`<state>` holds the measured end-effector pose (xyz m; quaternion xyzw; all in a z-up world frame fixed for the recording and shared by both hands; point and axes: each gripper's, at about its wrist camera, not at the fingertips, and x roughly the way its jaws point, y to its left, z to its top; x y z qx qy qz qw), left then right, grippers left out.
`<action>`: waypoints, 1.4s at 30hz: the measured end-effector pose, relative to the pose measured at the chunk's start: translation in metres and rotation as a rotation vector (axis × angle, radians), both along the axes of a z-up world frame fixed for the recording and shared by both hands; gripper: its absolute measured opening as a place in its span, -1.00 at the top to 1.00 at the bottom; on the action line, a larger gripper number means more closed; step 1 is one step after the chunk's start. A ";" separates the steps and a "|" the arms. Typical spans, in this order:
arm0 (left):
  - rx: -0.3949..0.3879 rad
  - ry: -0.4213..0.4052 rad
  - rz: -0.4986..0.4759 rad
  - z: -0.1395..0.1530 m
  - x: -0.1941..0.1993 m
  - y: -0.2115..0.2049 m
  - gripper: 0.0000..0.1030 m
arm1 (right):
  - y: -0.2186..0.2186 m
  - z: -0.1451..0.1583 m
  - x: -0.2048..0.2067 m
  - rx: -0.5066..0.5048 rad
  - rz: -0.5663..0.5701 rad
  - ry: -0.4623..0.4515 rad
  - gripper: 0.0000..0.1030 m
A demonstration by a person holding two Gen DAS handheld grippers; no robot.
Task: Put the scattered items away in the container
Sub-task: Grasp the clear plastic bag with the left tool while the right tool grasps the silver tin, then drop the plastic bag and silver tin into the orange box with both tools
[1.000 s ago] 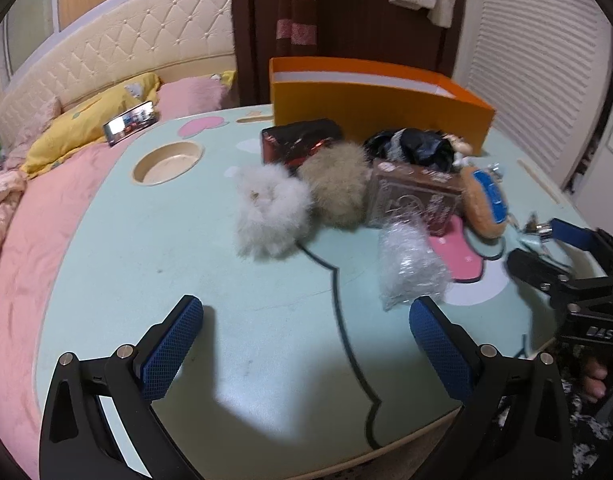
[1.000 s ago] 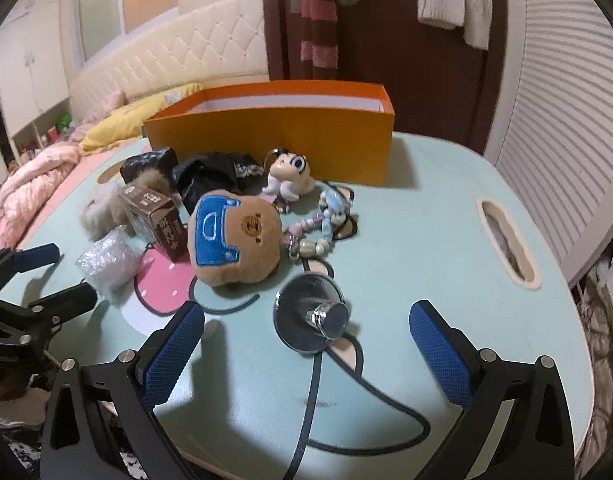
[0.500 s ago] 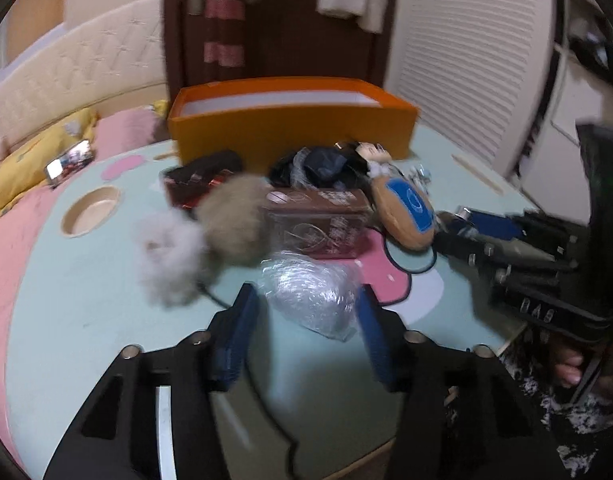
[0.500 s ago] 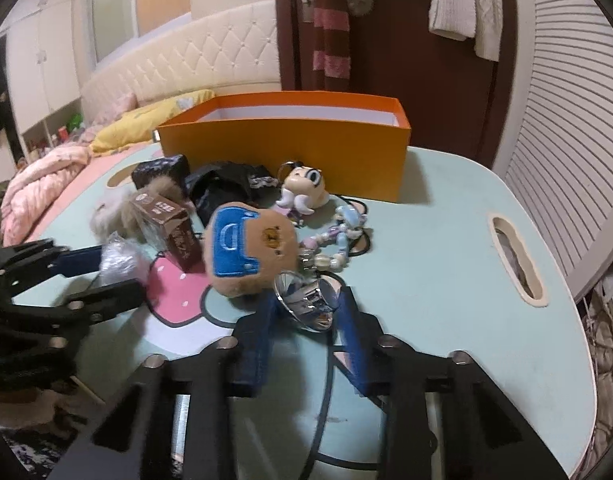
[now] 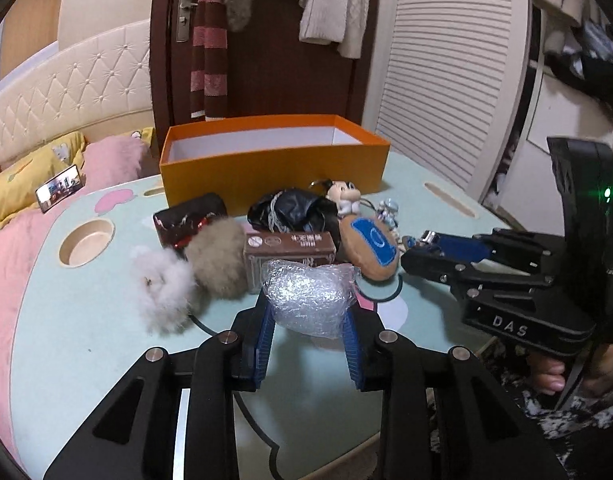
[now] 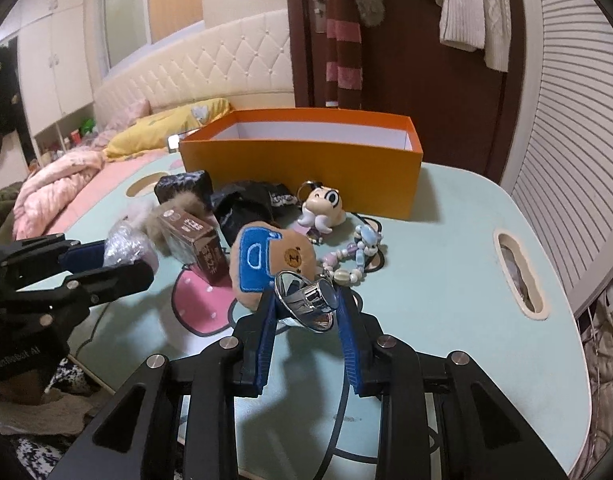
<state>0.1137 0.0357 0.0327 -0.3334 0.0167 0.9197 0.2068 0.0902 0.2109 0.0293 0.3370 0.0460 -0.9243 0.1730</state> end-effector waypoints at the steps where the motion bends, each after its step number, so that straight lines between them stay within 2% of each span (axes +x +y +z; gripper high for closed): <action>1: 0.004 0.002 0.000 0.002 -0.001 -0.001 0.38 | -0.001 0.001 -0.001 -0.001 -0.001 -0.001 0.45; 8: 0.024 0.037 0.003 0.021 -0.009 -0.002 0.38 | 0.000 0.008 -0.006 -0.006 -0.011 0.005 0.45; 14: 0.035 0.072 0.017 0.038 -0.030 -0.008 0.38 | 0.003 0.026 -0.020 -0.046 -0.021 0.040 0.45; 26: 0.050 0.105 0.043 0.066 -0.100 -0.006 0.38 | -0.008 0.067 -0.090 -0.085 -0.002 0.144 0.45; 34: 0.043 0.034 0.081 0.053 -0.146 -0.002 0.38 | -0.019 0.062 -0.139 -0.067 -0.005 0.116 0.45; 42: 0.064 -0.019 0.127 0.033 -0.167 -0.010 0.36 | -0.021 0.047 -0.165 -0.067 -0.028 0.063 0.45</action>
